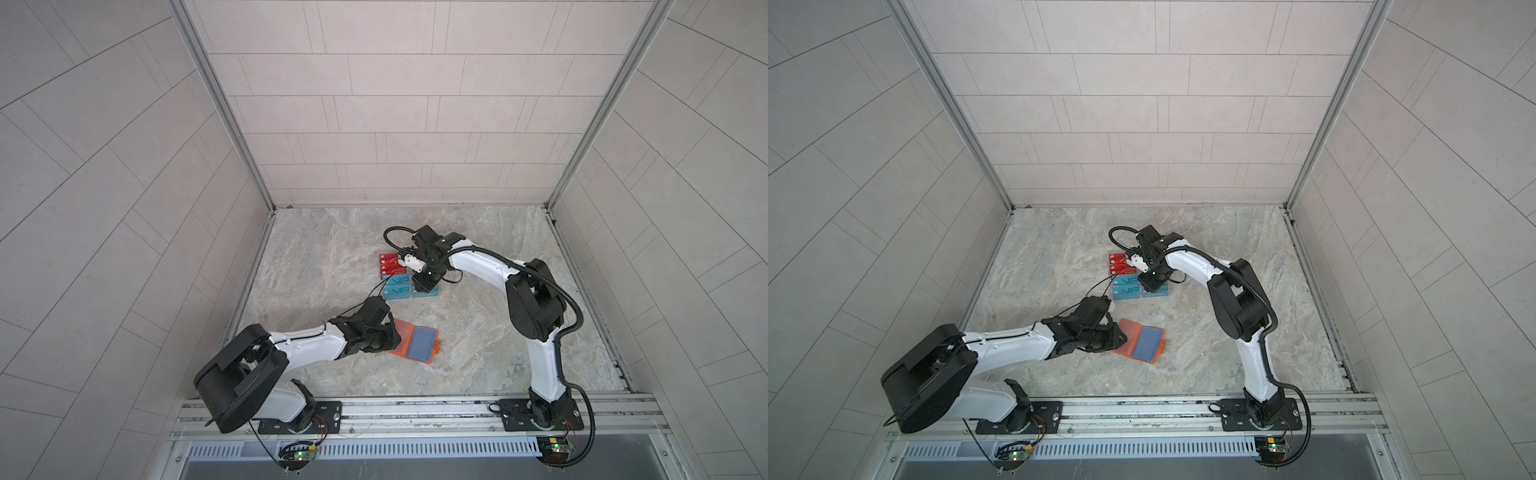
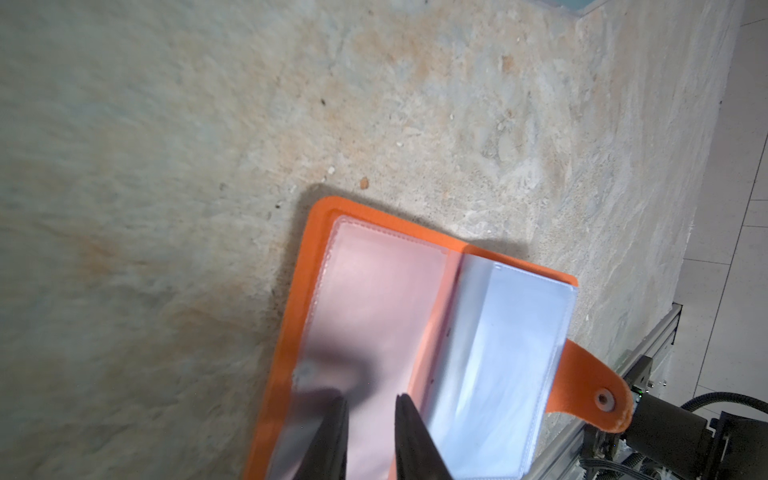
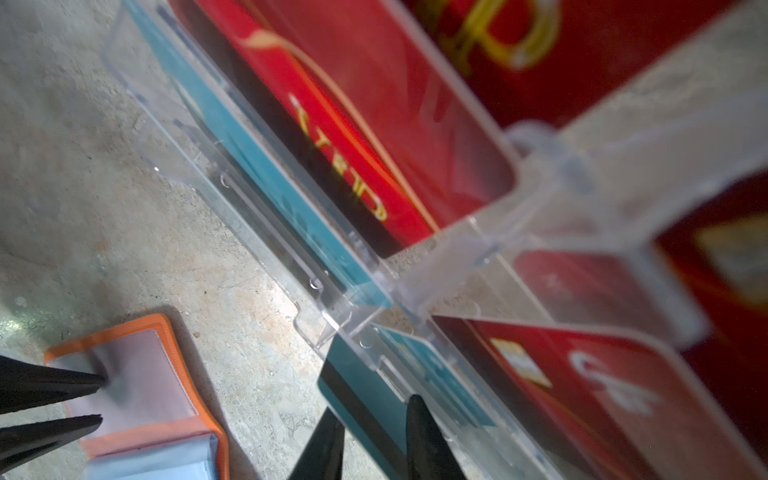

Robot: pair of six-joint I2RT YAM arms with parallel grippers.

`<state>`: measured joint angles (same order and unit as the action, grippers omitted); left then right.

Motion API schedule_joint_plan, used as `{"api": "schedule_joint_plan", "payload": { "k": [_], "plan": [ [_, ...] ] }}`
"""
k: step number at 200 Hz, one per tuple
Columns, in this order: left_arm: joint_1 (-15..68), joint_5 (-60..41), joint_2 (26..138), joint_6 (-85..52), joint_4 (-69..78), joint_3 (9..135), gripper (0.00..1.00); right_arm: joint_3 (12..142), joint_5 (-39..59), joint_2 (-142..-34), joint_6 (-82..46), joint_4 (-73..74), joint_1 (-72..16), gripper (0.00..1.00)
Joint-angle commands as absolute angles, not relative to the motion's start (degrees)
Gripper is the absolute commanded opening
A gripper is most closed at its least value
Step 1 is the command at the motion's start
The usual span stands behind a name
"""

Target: Put the credit cards into the card holder

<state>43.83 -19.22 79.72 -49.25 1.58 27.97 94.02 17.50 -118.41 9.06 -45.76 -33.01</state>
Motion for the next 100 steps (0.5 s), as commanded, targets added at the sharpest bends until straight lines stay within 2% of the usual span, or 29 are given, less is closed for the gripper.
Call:
{"api": "schedule_joint_plan", "payload": {
  "k": [1, 100],
  "plan": [
    [43.9, -18.3, 80.5, -49.0, -1.7, 27.1, 0.26, 95.0, 17.3, -118.9, 10.8, -48.2, -33.4, 0.26],
    [43.9, -18.4, 80.9, -48.9, -2.0, 27.3, 0.27, 99.3, 17.6, -121.0, 13.6, -50.2, -33.0, 0.18]
  ]
}}
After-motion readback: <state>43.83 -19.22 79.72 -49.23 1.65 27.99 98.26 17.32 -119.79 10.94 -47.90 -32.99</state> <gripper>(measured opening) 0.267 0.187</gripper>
